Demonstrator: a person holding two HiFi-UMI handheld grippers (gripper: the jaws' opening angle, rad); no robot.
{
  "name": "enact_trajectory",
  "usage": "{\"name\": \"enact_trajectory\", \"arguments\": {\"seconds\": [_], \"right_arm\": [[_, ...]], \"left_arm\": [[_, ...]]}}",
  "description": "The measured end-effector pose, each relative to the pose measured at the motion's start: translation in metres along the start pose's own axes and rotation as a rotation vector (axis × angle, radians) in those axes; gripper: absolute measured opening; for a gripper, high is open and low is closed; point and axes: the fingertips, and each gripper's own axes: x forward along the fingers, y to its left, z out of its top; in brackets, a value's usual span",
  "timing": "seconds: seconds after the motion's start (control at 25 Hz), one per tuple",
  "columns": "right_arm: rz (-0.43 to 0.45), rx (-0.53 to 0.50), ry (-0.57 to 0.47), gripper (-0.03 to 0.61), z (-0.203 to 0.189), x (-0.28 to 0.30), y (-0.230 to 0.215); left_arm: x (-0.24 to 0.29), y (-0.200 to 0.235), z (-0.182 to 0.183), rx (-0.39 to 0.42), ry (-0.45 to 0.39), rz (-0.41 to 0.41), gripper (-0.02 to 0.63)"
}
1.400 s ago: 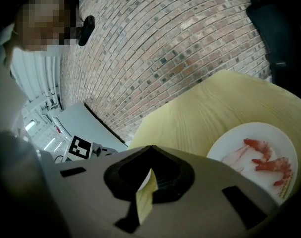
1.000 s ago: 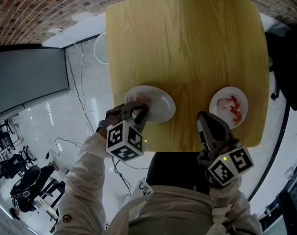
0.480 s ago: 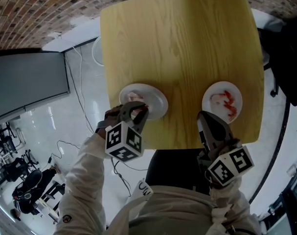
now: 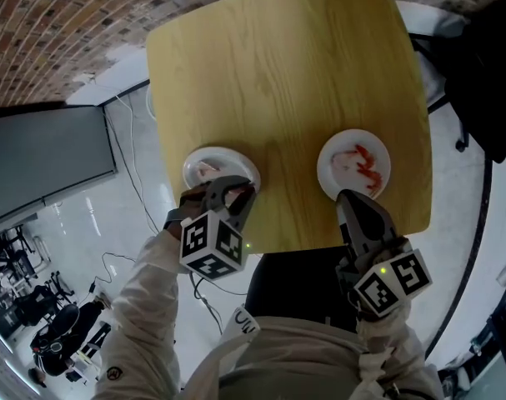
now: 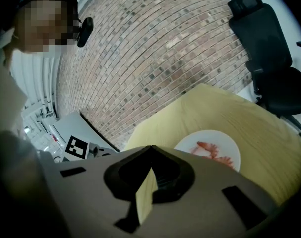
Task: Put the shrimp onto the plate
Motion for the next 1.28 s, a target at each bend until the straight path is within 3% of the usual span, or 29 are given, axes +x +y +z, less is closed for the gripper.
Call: {"name": "enact_trajectory", "arguments": {"seconds": [0.8, 1.28], "right_arm": [[-0.114, 0.073, -0.118, 0.023, 0.024, -0.09, -0.088], [-0.16, 0.118, -0.144, 0.025, 0.025, -0.115, -0.116]], "left_arm": [[0.036, -0.04, 0.123, 0.194, -0.036, -0.05, 0.06], [0.057, -0.053, 0.152, 0.275, -0.02, -0.088, 0.058]]}}
